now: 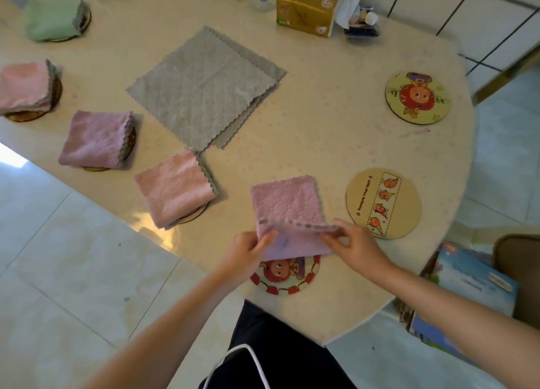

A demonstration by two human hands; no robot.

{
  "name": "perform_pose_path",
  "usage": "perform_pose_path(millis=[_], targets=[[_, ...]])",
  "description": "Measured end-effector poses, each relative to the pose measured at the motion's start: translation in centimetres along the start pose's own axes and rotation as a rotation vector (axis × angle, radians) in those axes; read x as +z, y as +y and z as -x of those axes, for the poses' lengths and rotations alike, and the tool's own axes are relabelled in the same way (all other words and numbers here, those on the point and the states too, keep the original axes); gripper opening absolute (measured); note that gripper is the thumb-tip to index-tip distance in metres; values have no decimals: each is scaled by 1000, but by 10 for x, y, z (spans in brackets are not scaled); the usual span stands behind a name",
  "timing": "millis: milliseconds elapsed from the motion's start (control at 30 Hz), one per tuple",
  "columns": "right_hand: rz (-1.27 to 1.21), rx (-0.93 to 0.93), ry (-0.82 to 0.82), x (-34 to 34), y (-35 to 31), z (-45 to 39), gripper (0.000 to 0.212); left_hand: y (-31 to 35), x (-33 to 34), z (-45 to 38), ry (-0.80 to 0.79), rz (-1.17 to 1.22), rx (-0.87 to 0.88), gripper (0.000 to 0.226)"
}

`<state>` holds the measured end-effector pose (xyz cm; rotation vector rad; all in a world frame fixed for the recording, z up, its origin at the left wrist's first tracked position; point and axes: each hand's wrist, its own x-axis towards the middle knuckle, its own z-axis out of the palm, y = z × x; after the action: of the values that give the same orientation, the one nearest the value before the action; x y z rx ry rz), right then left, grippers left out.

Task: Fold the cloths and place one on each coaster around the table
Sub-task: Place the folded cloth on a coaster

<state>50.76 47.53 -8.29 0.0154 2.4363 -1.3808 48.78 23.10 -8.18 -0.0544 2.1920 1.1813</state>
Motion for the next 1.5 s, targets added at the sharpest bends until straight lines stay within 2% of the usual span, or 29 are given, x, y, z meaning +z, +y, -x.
perform_pose_path(millis=[67,100,133,200,233,367,500,533,600,667,733,767,867,1000,1067,1233,1367,1500], targets=[[-63,76,148,3,-12,-21,7,9,-9,-16,76,206,12,70],[-105,133,181,4,-17,-33,9,15,-13,-23,111,275,17,67],[-168,204,191,6,-21,-46,7,20,-16,-29,139,307,10,52],[-246,337,188,9,-24,-67,8,24,-19,-42,200,280,-18,15],[-226,365,192,11,-24,-75,9,22,-18,-48,238,246,-45,11],[-113,394,250,16,-24,-93,13,14,-14,-63,327,128,-167,11],[-138,405,255,16,-18,-100,10,16,-12,-66,420,51,-79,12],[-114,413,267,17,-16,-101,11,16,-11,-65,440,1,-73,12],[-29,403,299,18,-15,-101,13,14,-10,-58,548,-293,10,17],[85,341,314,20,-17,-98,25,7,-6,-54,623,-624,233,33],[253,228,310,24,-18,-93,45,0,-1,-51,534,-811,452,42],[365,164,291,27,-18,-89,54,-5,0,-50,469,-863,494,43],[639,64,225,34,-14,-78,65,-19,1,-48,344,-943,379,56],[653,135,269,37,-10,-71,64,-19,2,-45,300,-925,240,61],[550,232,277,36,-13,-71,58,-14,3,-42,359,-805,226,57],[115,522,218,26,-20,-87,54,16,6,-46,391,-41,-20,60],[-173,656,184,15,-29,-95,33,37,-2,-55,441,416,-275,69],[-254,666,152,7,-34,-95,15,43,-14,-57,379,731,-454,75]])
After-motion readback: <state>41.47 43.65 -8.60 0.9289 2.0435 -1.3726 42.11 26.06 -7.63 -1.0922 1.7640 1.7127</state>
